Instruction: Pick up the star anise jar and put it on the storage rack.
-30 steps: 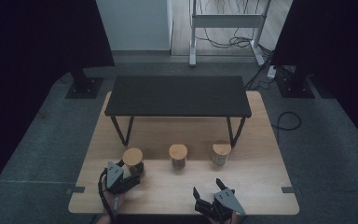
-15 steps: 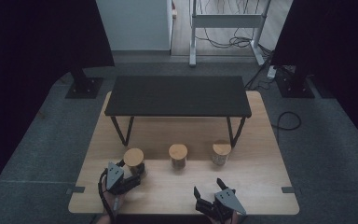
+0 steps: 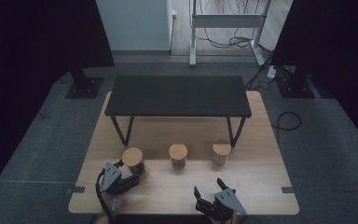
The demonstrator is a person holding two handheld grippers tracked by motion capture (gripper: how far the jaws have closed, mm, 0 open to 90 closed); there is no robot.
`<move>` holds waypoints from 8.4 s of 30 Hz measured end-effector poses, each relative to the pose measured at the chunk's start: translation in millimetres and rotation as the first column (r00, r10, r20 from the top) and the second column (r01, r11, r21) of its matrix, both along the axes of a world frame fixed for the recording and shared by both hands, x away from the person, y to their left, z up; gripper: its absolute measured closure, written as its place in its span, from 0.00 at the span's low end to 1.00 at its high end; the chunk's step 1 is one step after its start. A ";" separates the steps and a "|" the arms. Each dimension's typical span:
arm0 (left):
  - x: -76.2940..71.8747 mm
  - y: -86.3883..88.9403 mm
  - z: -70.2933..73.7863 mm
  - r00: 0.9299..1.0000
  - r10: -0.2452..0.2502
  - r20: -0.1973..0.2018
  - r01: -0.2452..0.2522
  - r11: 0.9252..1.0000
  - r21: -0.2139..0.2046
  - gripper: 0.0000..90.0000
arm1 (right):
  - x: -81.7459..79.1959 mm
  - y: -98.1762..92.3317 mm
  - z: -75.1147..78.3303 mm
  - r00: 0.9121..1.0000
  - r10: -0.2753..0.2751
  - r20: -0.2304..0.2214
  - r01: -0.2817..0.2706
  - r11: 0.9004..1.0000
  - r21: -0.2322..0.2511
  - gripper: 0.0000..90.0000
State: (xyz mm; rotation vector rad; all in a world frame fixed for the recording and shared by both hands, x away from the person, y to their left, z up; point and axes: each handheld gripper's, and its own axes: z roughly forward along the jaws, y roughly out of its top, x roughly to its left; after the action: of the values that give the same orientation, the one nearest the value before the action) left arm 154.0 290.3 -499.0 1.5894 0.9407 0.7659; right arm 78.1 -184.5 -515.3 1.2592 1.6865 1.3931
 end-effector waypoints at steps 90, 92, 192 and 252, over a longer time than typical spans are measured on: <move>-1.3 7.3 56.5 0.984 -0.041 0.176 0.060 0.993 -0.102 0.30 | -2.2 1.0 -0.2 1.000 -0.031 0.003 0.031 1.000 0.004 0.08; 0.0 7.6 59.9 0.982 -0.039 0.183 0.059 0.992 -0.108 0.30 | -2.0 0.8 -0.2 1.000 -0.031 0.002 0.031 1.000 0.005 0.08; 106.2 -26.7 138.6 0.945 0.034 0.325 -0.022 0.999 -0.041 0.30 | -4.4 1.6 -0.1 1.000 -0.030 0.010 0.030 1.000 -0.005 0.09; 161.6 -61.8 154.4 0.962 0.139 0.233 -0.153 0.987 0.041 0.29 | -5.2 1.6 0.0 1.000 -0.002 0.012 0.003 1.000 -0.010 0.09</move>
State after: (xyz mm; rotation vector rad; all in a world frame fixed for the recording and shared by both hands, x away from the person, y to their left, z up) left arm 315.6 228.5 -344.5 1.4559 0.8786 1.0656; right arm 72.9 -182.9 -515.4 1.2446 1.6808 1.3871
